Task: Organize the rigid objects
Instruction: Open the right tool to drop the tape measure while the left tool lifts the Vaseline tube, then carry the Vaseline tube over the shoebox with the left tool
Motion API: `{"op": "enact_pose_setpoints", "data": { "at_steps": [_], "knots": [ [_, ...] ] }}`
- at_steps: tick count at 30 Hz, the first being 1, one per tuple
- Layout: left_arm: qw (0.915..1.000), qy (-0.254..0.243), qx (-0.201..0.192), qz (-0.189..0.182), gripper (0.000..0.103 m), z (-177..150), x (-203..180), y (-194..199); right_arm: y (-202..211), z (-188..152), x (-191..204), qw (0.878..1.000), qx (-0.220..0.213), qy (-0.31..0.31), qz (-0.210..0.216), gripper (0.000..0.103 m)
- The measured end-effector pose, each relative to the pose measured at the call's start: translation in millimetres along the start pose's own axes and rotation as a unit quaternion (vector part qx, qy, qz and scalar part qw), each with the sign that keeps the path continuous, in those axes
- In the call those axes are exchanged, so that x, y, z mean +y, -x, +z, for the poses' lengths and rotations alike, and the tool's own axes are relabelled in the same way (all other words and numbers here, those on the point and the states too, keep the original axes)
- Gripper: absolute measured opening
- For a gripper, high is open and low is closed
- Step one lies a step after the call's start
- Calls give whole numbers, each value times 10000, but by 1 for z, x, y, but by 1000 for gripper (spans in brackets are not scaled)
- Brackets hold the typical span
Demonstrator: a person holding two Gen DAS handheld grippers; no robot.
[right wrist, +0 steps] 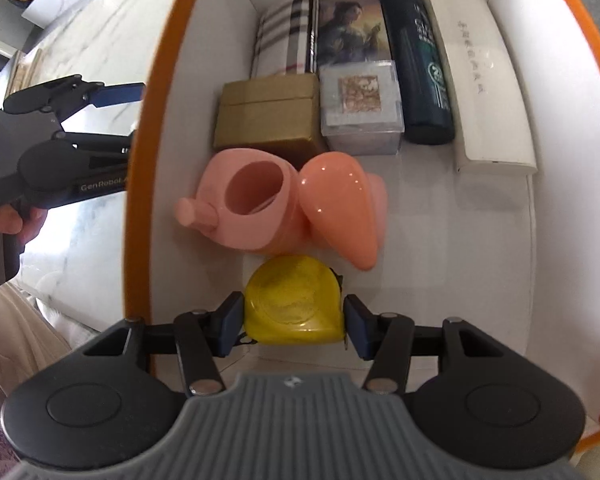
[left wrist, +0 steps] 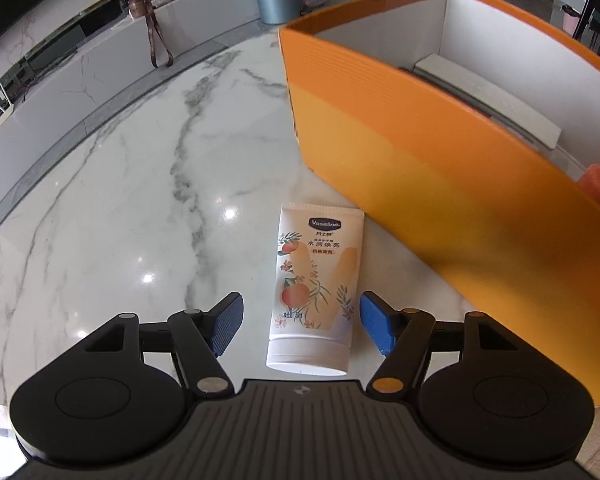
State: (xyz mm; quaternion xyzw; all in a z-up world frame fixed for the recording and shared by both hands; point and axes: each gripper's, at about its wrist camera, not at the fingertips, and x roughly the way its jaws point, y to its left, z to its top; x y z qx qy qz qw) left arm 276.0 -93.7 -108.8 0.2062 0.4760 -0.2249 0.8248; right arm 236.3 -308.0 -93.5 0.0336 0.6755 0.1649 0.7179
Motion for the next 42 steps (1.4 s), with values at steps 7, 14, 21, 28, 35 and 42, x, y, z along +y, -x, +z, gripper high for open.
{"op": "enact_pose_setpoints", "data": {
  "at_steps": [7, 14, 21, 28, 35, 42],
  "knots": [
    [10000, -45, 36, -55, 77, 9, -4, -12, -7, -6, -5, 9999, 74, 8, 77, 56],
    [9997, 203, 132, -75, 54, 8, -7, -10, 5, -20, -12, 9999, -132, -30, 70, 56],
    [9928, 1147, -328, -129, 53, -22, 2, 40, 34, -56, -23, 9964, -788, -302, 16, 56],
    [9792, 1723, -986, -409, 53, -25, 4, 124, 60, -77, -7, 9804, -1854, -624, -232, 54],
    [9775, 904, -1672, -910, 53, 6, -50, 189, 88, -102, -6, 9573, -2738, -917, -122, 47],
    [9719, -230, -1725, -1584, 53, 42, -131, 193, 132, -124, -20, 9209, -3653, -1181, -677, 46]
  ]
}}
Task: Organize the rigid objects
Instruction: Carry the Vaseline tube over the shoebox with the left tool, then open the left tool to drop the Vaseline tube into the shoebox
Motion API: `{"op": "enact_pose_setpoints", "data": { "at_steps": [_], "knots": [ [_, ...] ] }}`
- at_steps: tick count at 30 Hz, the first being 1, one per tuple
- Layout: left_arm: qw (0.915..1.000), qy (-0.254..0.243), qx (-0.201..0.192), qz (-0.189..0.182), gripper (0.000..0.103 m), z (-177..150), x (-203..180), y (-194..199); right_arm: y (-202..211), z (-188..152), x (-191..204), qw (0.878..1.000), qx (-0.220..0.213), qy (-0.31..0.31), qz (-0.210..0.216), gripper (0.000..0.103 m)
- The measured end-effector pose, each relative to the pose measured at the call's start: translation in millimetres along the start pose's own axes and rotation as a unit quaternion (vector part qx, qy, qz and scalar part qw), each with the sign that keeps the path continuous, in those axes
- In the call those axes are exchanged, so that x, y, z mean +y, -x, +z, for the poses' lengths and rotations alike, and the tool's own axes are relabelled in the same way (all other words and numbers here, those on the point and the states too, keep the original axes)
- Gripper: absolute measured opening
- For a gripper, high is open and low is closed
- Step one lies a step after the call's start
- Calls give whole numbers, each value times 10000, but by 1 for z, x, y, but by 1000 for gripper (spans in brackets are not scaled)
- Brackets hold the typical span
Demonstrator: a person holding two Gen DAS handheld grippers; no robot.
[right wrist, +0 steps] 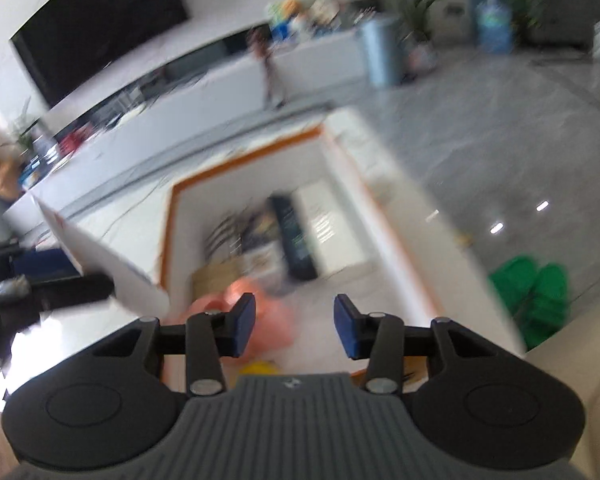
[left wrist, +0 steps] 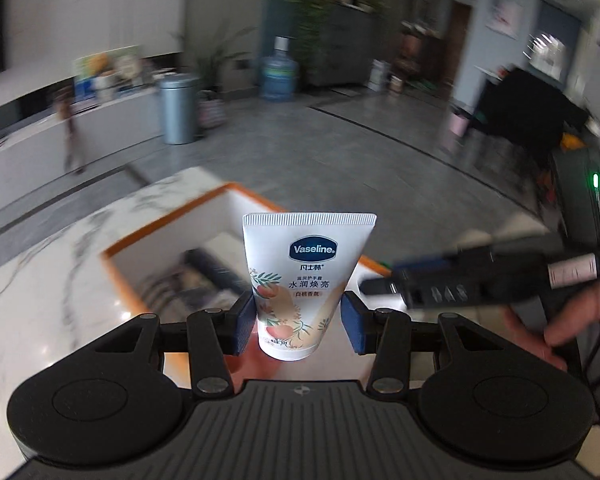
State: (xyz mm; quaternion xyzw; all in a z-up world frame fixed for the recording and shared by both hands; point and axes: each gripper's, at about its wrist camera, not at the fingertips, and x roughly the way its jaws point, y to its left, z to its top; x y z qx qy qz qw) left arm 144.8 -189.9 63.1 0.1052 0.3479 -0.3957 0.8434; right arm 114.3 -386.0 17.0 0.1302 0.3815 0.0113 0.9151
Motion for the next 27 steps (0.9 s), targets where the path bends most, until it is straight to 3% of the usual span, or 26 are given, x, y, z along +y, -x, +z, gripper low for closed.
{"op": "enact_pose_setpoints", "data": {
  "at_steps": [3, 9, 11, 22, 27],
  "knots": [
    [9991, -299, 274, -154, 53, 6, -19, -30, 10, 3, -9, 9986, -315, 28, -427, 46],
    [9921, -856, 892, -195, 53, 9, -36, -80, 17, 7, -26, 9954, -615, -141, -720, 47],
    [9886, -991, 1113, -233, 53, 6, -35, -93, 30, 7, -35, 9950, -665, -148, -724, 47],
    [9680, -1142, 2176, -511, 53, -13, -31, -146, 14, 8, -51, 9967, -455, -252, -616, 47],
    [9655, -1020, 2336, -532, 54, -10, -26, -158, 7, 7, -49, 9966, -441, -282, -642, 47]
  ]
}}
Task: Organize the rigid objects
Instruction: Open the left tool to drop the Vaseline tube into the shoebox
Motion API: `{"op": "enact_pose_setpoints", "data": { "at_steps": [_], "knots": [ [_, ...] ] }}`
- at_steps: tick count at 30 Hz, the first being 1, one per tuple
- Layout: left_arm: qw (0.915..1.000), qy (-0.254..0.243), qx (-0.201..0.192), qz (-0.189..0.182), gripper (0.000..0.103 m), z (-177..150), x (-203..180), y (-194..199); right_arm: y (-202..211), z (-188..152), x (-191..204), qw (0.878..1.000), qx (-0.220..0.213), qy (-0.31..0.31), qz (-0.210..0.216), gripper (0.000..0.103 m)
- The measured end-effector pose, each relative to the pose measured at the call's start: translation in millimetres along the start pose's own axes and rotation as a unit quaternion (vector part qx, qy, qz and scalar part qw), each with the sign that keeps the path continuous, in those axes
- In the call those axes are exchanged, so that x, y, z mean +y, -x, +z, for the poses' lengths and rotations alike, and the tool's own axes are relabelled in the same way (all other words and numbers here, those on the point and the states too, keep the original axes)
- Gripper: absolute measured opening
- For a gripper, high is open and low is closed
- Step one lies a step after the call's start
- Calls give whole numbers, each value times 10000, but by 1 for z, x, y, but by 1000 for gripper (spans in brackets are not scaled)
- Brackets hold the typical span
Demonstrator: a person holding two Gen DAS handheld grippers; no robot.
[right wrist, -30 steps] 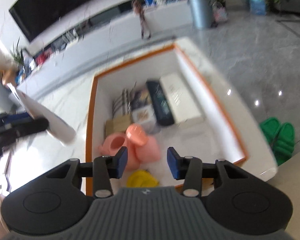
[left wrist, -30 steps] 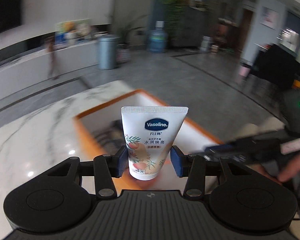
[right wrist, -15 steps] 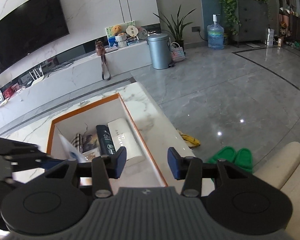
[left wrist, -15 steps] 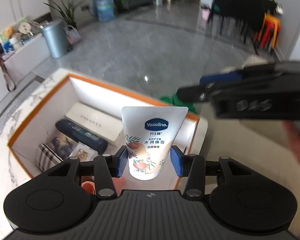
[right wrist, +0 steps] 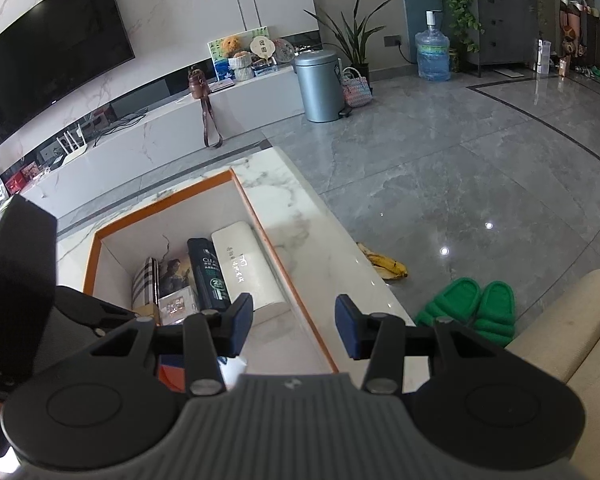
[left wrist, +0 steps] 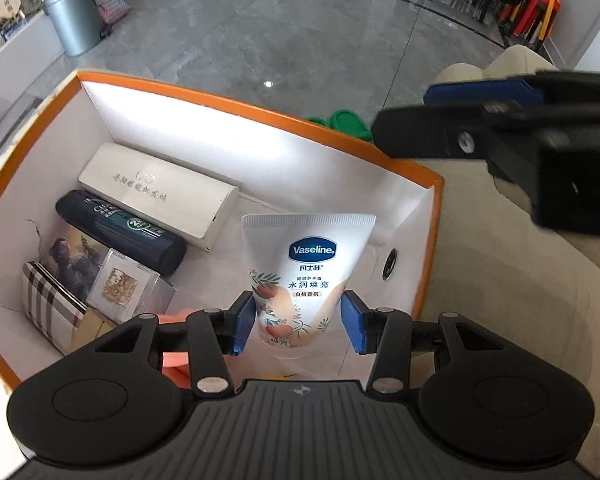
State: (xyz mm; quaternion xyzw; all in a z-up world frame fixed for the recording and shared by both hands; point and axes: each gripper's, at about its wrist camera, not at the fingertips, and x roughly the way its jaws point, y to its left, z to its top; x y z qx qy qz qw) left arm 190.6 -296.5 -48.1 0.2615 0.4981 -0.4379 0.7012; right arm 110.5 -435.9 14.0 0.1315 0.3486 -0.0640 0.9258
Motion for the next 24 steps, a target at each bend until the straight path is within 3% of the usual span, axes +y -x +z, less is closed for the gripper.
{"op": "enact_pose_setpoints", "data": {
  "at_steps": [7, 10, 13, 20, 24],
  "knots": [
    [9998, 151, -114, 2, 54, 0, 0, -2, -6, -4, 3, 9999, 106, -8, 56, 47],
    [9996, 225, -189, -37, 62, 0, 1, 0, -6, -4, 3, 10000, 77, 2, 51, 47],
    [9992, 267, -289, 6, 62, -1, 1, 3, -4, -5, 2, 10000, 72, -42, 24, 48],
    [9952, 427, -865, 137, 62, -11, -3, 38, 7, -6, 8, 10000, 24, 34, 86, 48],
    [9870, 807, -1341, 371, 62, -27, 2, 72, 17, -7, 11, 9999, -75, 44, 96, 48]
  ]
}}
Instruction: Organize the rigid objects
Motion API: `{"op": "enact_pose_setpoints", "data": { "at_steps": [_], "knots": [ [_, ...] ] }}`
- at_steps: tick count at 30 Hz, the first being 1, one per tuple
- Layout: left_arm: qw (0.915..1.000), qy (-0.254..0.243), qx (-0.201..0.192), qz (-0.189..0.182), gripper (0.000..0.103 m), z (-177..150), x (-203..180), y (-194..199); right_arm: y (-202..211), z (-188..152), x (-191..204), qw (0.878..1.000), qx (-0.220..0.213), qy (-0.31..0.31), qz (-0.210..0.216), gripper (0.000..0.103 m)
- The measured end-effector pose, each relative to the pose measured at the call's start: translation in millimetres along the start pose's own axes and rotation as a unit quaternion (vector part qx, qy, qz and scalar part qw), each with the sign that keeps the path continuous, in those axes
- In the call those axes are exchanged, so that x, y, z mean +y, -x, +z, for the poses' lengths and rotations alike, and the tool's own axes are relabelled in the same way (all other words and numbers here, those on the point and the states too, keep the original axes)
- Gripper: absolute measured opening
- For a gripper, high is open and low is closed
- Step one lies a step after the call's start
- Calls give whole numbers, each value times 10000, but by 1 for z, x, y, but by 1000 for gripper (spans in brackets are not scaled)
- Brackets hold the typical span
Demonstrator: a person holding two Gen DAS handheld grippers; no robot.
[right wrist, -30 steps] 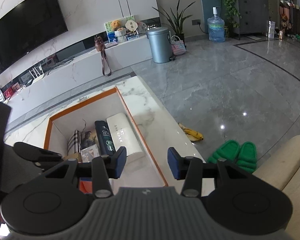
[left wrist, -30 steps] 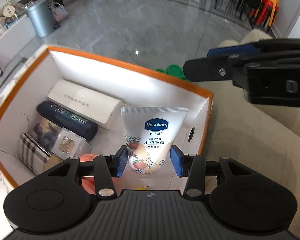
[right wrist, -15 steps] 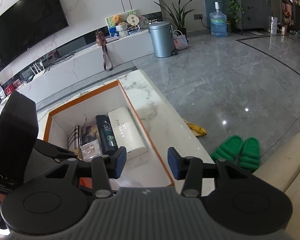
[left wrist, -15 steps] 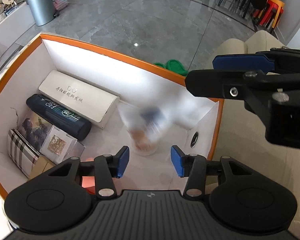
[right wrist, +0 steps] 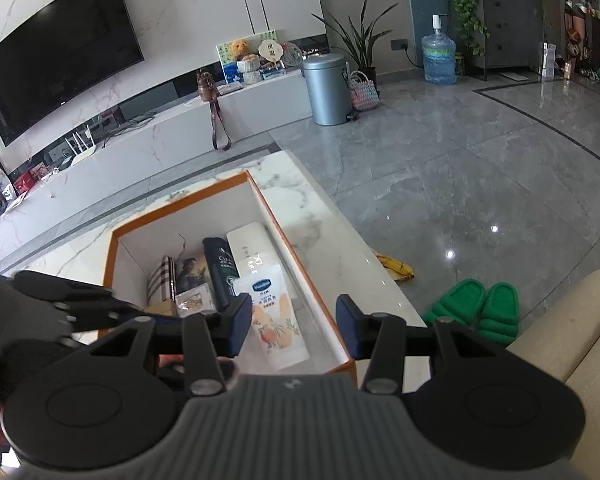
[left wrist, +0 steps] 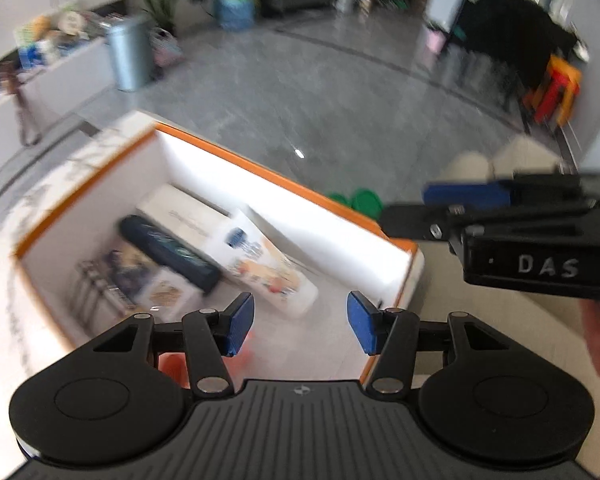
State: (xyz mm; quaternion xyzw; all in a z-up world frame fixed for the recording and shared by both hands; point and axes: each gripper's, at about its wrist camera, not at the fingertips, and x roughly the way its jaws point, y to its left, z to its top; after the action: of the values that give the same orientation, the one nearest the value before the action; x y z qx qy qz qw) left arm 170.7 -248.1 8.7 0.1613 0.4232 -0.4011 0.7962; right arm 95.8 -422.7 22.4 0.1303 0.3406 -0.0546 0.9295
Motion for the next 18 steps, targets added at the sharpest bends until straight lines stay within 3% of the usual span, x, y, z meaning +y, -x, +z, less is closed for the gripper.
{"op": "enact_pose_setpoints", "data": {
  "at_steps": [4, 7, 12, 15, 17, 18],
  "knots": [
    [9972, 475, -515, 267, 62, -11, 14, 40, 10, -3, 6, 10000, -49, 2, 52, 51],
    [9902, 853, -954, 550, 62, -19, 23, 73, 17, -6, 13, 9998, -71, 38, 158, 52],
    [9696, 1272, -1821, 1030, 63, -34, 27, 122, 32, -6, 36, 9985, -263, 237, 427, 56],
    [9545, 1270, -2204, 1556, 70, -46, 22, 139, 42, -8, 54, 9964, -428, 369, 638, 58],
    [9444, 1223, -2315, 1987, 82, -55, 19, 145, 47, -12, 66, 9947, -524, 472, 748, 62],
    [9397, 1239, -2326, 2180, 82, -61, 16, 147, 49, -14, 72, 9939, -558, 535, 792, 63]
  ]
}}
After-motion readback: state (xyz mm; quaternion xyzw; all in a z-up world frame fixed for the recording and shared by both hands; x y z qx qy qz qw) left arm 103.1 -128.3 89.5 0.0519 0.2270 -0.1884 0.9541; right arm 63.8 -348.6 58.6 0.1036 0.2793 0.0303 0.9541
